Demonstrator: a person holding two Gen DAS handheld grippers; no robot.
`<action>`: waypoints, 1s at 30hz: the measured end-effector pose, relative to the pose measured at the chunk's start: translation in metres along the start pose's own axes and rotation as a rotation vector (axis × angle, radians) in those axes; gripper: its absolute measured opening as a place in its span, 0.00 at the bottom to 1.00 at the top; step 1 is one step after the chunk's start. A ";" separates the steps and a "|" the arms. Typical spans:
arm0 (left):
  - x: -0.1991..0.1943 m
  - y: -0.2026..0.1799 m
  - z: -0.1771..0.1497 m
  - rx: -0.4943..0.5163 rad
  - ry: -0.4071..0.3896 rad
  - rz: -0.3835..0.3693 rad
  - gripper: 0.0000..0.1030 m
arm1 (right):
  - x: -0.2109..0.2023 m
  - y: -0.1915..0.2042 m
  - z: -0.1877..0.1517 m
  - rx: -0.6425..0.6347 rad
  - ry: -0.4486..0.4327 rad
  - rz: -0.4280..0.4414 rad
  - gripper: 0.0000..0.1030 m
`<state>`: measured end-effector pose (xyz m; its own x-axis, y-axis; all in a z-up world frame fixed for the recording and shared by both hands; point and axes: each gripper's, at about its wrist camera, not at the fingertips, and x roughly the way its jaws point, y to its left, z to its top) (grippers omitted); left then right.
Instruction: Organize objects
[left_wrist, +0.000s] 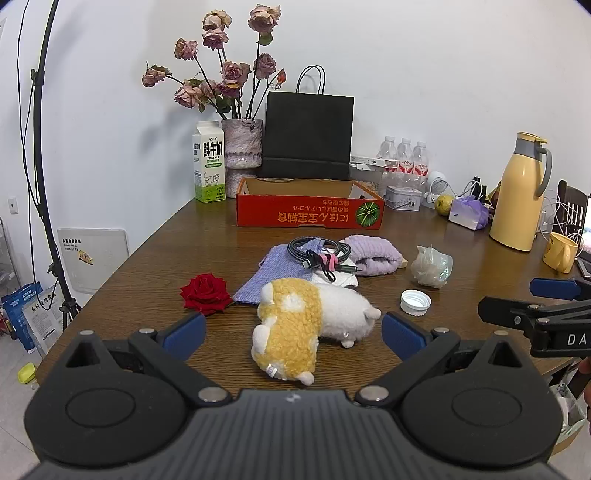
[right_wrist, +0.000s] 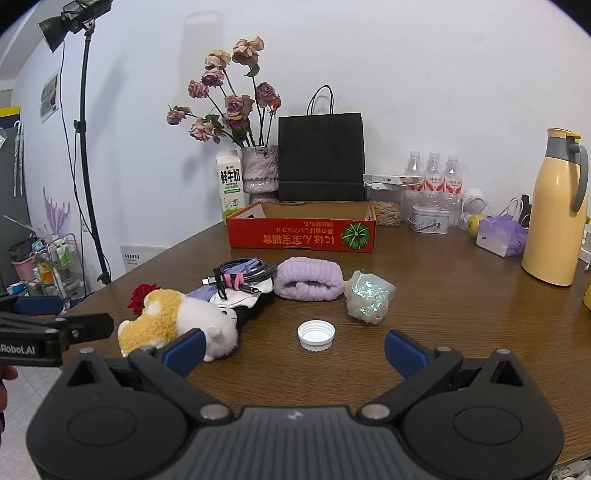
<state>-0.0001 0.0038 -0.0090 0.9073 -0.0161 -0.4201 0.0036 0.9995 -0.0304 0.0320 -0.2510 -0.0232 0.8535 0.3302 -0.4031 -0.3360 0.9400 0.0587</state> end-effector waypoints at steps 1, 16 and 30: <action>0.000 0.000 0.000 0.000 0.000 0.000 1.00 | 0.000 0.000 0.000 0.000 0.000 0.000 1.00; 0.000 0.000 0.000 -0.005 0.002 -0.001 1.00 | 0.000 0.000 0.000 -0.001 0.001 -0.001 1.00; -0.002 0.000 -0.002 -0.008 0.002 -0.001 1.00 | 0.000 0.000 0.000 -0.001 0.002 -0.001 1.00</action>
<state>-0.0025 0.0034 -0.0103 0.9063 -0.0174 -0.4223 0.0012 0.9993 -0.0385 0.0313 -0.2507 -0.0235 0.8532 0.3288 -0.4050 -0.3352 0.9404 0.0572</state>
